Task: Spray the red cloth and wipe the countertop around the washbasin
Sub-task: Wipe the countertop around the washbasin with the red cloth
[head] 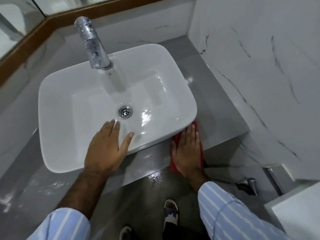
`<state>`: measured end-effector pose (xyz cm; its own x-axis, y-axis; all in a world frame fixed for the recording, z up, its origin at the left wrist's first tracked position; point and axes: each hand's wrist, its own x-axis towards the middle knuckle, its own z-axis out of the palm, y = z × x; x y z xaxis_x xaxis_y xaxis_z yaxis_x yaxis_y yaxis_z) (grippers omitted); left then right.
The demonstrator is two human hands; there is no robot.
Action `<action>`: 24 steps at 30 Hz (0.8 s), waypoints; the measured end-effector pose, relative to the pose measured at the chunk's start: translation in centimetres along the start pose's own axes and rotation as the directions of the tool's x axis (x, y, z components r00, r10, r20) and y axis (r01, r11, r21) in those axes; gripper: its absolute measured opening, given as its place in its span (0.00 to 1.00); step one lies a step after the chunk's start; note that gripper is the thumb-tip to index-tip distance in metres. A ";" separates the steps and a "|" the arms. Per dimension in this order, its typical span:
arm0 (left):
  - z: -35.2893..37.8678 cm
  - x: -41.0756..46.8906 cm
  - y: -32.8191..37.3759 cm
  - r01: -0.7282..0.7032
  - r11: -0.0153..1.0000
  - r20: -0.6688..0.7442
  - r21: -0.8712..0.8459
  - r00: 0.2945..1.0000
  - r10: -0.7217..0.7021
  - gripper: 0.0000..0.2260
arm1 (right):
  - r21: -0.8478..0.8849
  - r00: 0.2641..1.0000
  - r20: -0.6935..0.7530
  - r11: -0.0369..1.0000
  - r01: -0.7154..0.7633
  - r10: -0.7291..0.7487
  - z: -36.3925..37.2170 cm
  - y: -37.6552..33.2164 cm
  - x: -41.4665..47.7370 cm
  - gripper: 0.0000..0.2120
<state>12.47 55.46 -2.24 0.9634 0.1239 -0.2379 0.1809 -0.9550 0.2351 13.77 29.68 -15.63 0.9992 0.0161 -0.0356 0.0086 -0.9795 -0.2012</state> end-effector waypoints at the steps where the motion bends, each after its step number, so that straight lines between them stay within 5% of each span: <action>1: 0.0 0.0 0.1 -0.012 1.000 -0.001 -0.007 1.000 0.012 0.41 | 0.001 0.999 0.015 0.999 0.049 -0.049 0.1 0.1 -0.6 0.35; 5: -0.5 -0.5 -1.0 -0.064 0.997 -0.024 -0.030 0.998 0.064 0.40 | -0.006 0.987 0.008 0.987 0.162 -0.162 -0.7 4.7 -0.5 0.35; 9: -1.2 -1.7 -6.2 -0.021 1.000 -0.065 0.018 0.998 0.022 0.38 | 0.013 0.985 -0.082 0.988 -0.155 0.155 -0.4 3.9 -0.3 0.35; 11: -1.8 -2.5 -9.2 -0.003 0.999 -0.132 0.049 0.991 0.009 0.37 | 0.040 0.973 -0.129 0.981 -0.190 0.193 0.4 0.8 -1.6 0.33; 16: -2.0 -3.2 -12.9 -0.060 0.990 -0.223 0.124 0.971 0.087 0.32 | 0.093 0.964 -0.151 0.968 0.235 -0.220 4.1 -7.5 -7.8 0.31; 19: -1.9 -3.2 -13.1 -0.078 0.991 -0.238 0.109 0.966 0.102 0.32 | 0.062 0.911 -0.089 0.910 0.409 -0.403 3.5 -6.6 -7.9 0.34; 21: -2.0 -3.3 -13.4 -0.108 0.991 -0.241 0.083 0.962 0.125 0.32 | 0.038 0.935 -0.099 0.938 0.346 -0.341 2.8 -4.4 -7.0 0.34; 24: -2.0 -3.4 -14.0 -0.114 0.993 -0.271 0.020 0.956 0.116 0.32 | 0.041 0.982 -0.181 0.998 0.052 -0.044 2.6 -4.9 -6.5 0.33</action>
<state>7.01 68.99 -2.83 0.9952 0.0811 0.0554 0.0655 -0.9681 0.2418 7.16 34.93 -16.96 0.9882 0.0226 0.1514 0.0593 -0.9684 -0.2424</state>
